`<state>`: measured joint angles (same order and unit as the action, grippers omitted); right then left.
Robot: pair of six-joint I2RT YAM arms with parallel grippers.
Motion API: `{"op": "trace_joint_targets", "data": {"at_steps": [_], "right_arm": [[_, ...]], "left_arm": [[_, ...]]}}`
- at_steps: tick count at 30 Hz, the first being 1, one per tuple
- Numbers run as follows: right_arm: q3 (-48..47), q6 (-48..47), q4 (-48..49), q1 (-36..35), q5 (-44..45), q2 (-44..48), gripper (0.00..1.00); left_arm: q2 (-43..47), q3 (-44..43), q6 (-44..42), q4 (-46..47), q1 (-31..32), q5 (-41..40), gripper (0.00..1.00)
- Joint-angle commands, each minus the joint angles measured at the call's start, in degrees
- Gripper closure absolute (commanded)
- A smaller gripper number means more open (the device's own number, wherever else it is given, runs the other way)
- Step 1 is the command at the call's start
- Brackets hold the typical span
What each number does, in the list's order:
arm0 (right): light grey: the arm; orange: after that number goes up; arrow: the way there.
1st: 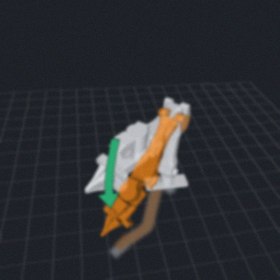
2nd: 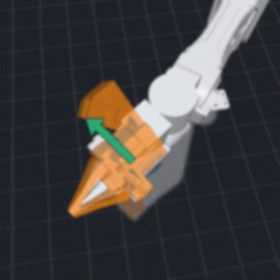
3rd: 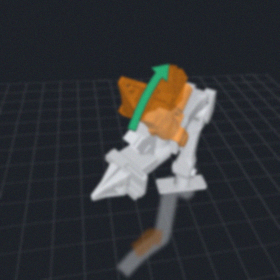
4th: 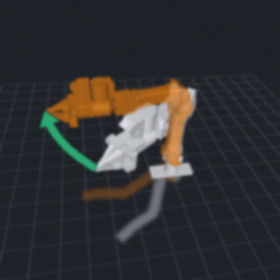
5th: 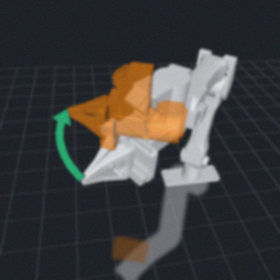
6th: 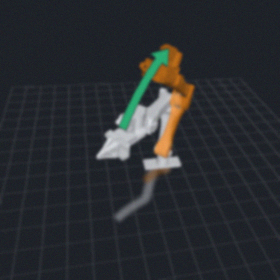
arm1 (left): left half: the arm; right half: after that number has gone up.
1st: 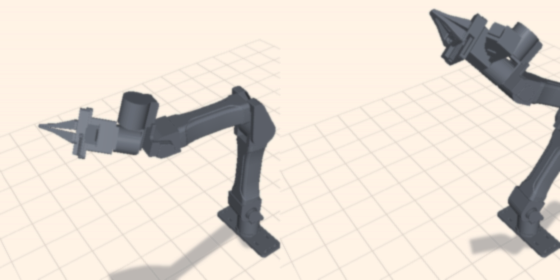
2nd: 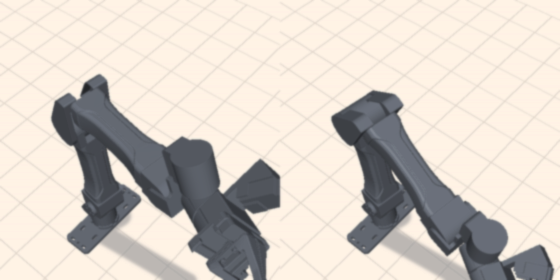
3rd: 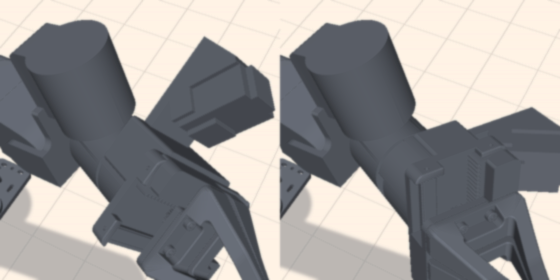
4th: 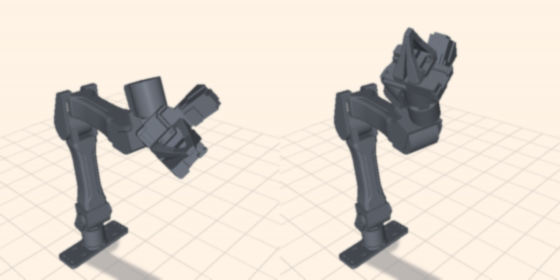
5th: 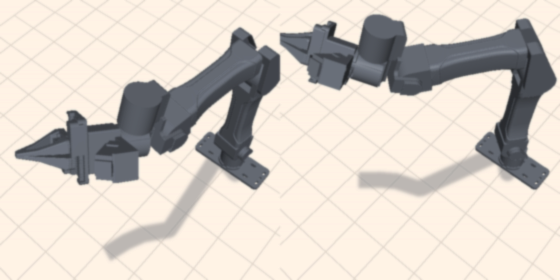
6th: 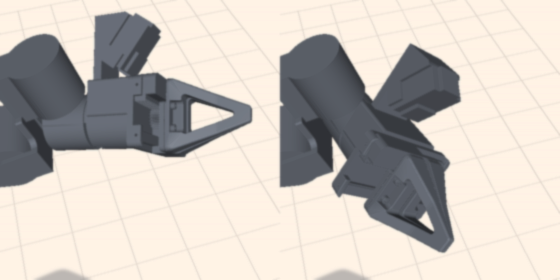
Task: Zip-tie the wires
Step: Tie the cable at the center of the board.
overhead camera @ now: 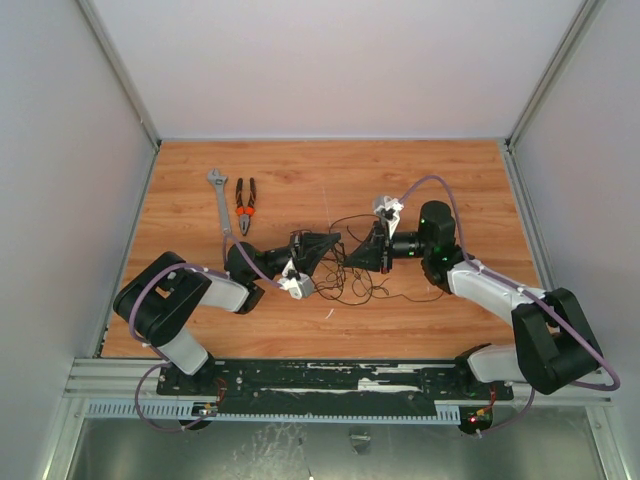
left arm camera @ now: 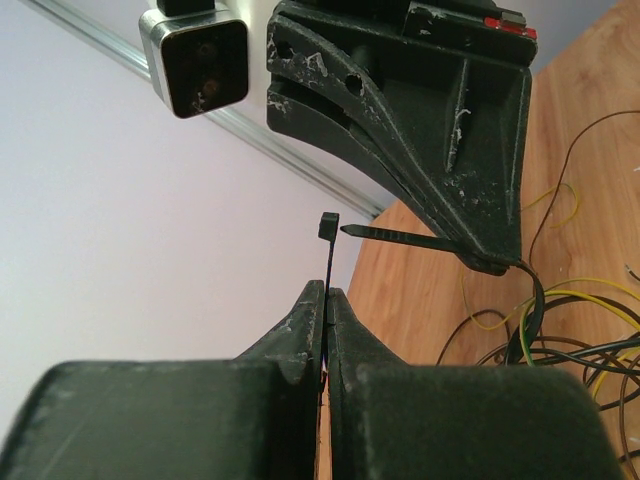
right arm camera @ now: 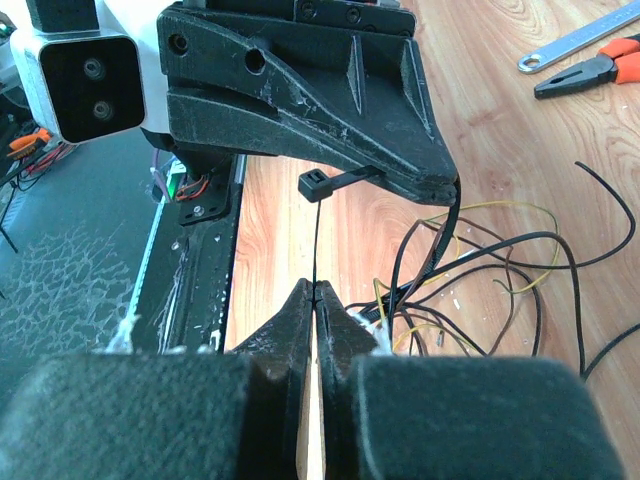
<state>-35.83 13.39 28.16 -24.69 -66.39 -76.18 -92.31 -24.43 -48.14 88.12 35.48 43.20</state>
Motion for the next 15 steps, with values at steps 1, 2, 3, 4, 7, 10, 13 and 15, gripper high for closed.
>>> {"op": "trace_joint_targets", "data": {"at_steps": [1, 2, 3, 4, 7, 10, 13, 15], "right_arm": [[-0.18, -0.91, 1.18, 0.68, -1.46, -0.51, 1.0], [-0.32, -0.79, 1.19, 0.71, -1.57, -0.62, 1.0], [-0.29, -0.72, 1.26, 0.76, -1.71, -0.71, 1.0], [-0.33, -0.65, 1.36, 0.73, -1.78, -0.72, 1.0], [-0.45, -0.4, 1.45, 0.72, -2.17, -0.8, 1.0], [-0.48, -0.29, 1.49, 0.69, -2.46, -1.13, 1.0], [-0.5, -0.23, 1.73, 0.69, -2.4, -1.51, 1.0], [-0.48, 0.15, 2.45, 0.7, -2.42, -1.6, 1.0]], "left_arm": [[-0.5, -0.56, -0.04, 13.05, 0.29, -0.05, 1.0], [-0.5, -0.59, -0.06, 13.03, 0.3, -0.06, 1.0], [-0.5, -0.59, -0.08, 12.99, 0.3, -0.09, 1.0], [-0.5, -0.64, -0.06, 13.04, 0.29, -0.01, 1.0], [-0.57, -0.62, -0.08, 13.05, 0.35, 0.09, 1.0], [-0.68, -0.63, -0.04, 13.11, 0.44, 0.1, 1.0], [-0.69, -0.69, -0.03, 13.09, 0.54, 0.11, 1.0], [-0.75, -0.6, -0.08, 13.13, 0.59, 0.15, 1.0]]}}
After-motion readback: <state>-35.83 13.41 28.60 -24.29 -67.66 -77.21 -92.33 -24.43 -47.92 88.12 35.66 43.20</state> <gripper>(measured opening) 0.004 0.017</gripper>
